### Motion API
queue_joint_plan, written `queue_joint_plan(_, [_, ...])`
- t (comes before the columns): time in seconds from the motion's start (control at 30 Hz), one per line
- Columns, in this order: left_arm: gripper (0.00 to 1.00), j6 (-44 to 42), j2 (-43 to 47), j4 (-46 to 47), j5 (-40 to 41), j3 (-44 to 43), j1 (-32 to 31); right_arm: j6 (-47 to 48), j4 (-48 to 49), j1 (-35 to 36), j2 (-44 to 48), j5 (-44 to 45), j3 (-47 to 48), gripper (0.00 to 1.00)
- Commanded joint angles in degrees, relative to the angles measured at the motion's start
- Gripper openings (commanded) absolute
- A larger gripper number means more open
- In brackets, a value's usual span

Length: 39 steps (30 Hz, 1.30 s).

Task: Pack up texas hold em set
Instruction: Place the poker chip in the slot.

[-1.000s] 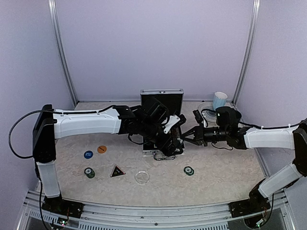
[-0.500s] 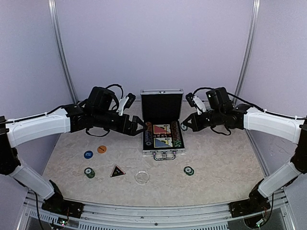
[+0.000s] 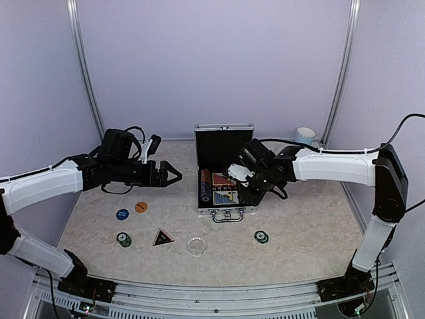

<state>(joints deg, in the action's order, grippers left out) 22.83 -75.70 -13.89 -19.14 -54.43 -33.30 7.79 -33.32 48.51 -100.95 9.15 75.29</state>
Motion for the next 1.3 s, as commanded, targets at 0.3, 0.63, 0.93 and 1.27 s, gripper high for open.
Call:
queue_joint_plan(0.3, [0.99,0.8,2.1,3.8,-2.6,3.5,2.2,9.5,-5.4,1.6,-2.1,6.8,5.1,0.0])
queue_joint_plan(0.63, [0.99,1.2,1.1,4.5,-3.0,3.5,2.3,13.4,-4.4,2.7,-3.4,4.8,4.2,0.0])
queue_joint_plan(0.93, [0.99,1.2,1.1,4.5,-2.7,3.9,2.4,14.9,-3.2,2.7,-5.7,5.4,3.6,0.0])
queue_joint_plan(1.27, [0.99,1.4,1.0,4.9,-2.4,4.6,2.4,16.3,-2.5,2.7,-7.1,6.6,4.1,0.0])
